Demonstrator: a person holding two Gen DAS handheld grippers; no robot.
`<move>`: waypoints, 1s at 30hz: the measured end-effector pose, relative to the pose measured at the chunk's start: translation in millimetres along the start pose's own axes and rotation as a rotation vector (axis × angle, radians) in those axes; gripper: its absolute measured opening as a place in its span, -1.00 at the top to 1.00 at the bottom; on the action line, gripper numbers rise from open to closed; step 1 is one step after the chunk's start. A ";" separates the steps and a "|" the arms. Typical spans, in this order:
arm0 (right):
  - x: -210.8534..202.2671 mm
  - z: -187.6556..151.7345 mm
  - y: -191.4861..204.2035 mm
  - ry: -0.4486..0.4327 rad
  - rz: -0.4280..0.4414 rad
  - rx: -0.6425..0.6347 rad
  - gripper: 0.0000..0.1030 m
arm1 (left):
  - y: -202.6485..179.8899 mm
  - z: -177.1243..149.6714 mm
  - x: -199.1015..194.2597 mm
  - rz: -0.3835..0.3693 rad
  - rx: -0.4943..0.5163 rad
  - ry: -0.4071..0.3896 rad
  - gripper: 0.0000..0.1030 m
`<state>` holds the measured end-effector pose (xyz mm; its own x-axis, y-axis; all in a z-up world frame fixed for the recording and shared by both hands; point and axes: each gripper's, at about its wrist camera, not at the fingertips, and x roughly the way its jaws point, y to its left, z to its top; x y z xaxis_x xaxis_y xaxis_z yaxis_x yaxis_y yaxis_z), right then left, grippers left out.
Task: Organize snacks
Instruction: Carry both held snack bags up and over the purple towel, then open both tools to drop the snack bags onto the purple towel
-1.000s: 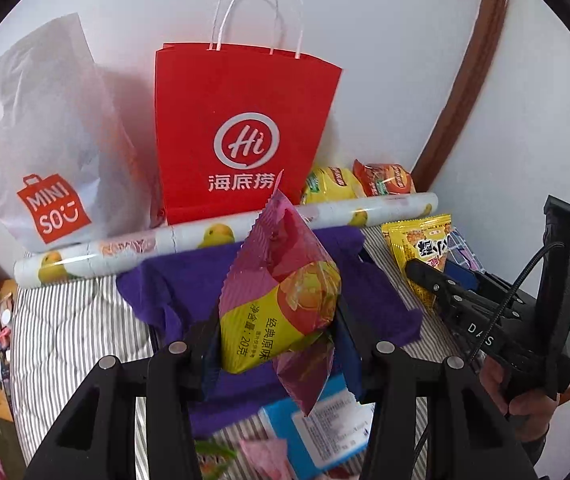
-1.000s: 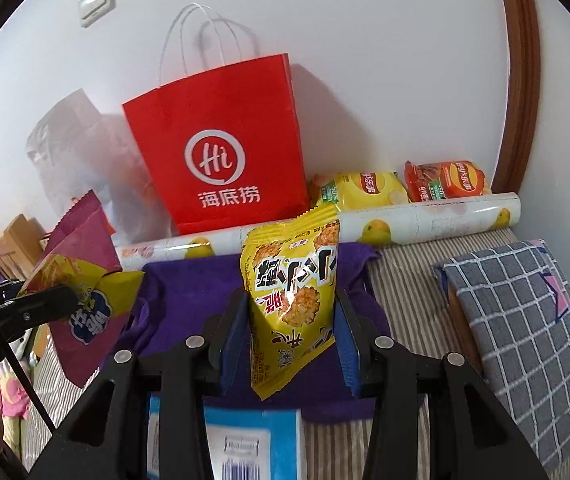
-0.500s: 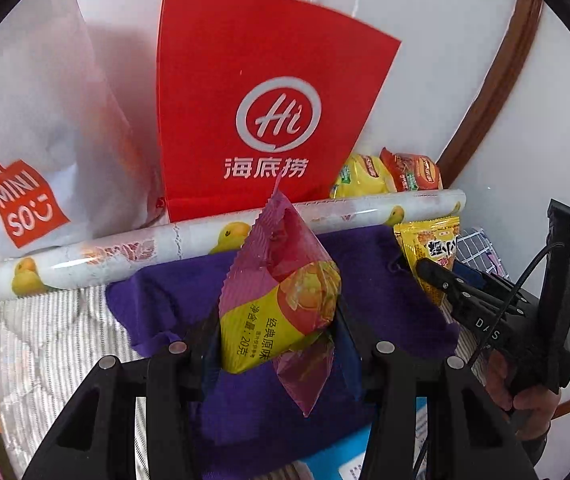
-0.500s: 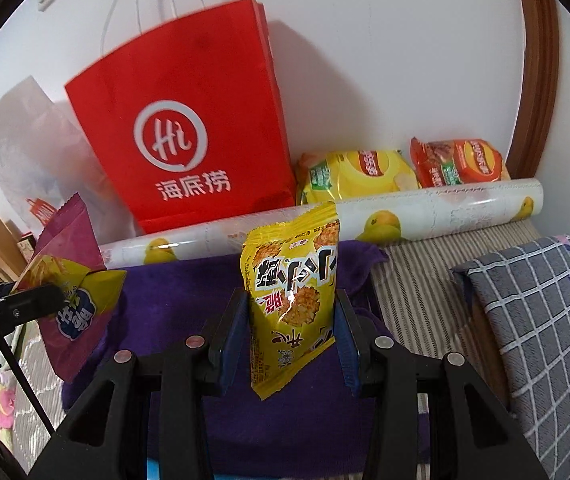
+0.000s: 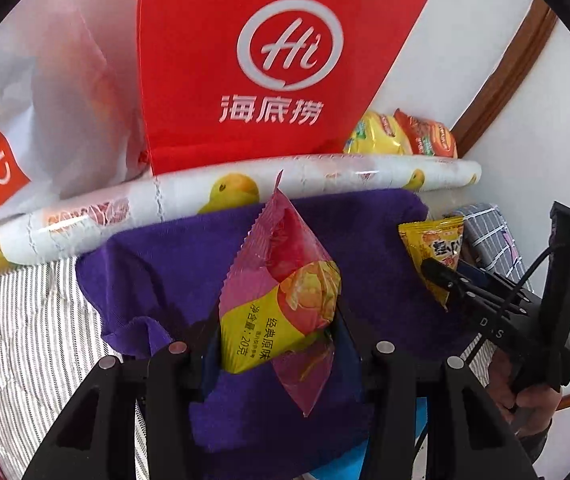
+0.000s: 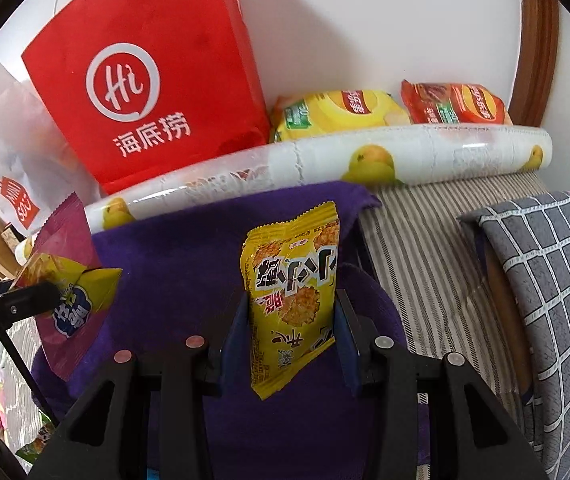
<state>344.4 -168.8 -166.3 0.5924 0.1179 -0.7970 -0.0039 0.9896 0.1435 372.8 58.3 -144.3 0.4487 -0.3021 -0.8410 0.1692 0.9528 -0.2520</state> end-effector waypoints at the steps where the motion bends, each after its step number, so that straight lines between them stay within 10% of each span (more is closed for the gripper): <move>1: 0.7 -0.6 -0.9 0.001 0.001 0.002 0.19 | 0.5 -0.2 1.8 -0.001 -0.003 0.005 0.10; 30: 6.6 -4.7 5.0 0.026 -0.001 -0.023 -0.18 | 0.6 -4.3 33.6 0.036 -0.015 0.119 0.05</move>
<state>344.5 -162.7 -173.6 0.5714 0.1185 -0.8121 -0.0220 0.9914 0.1292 384.2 48.9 -174.8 0.3466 -0.2634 -0.9002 0.1410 0.9635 -0.2276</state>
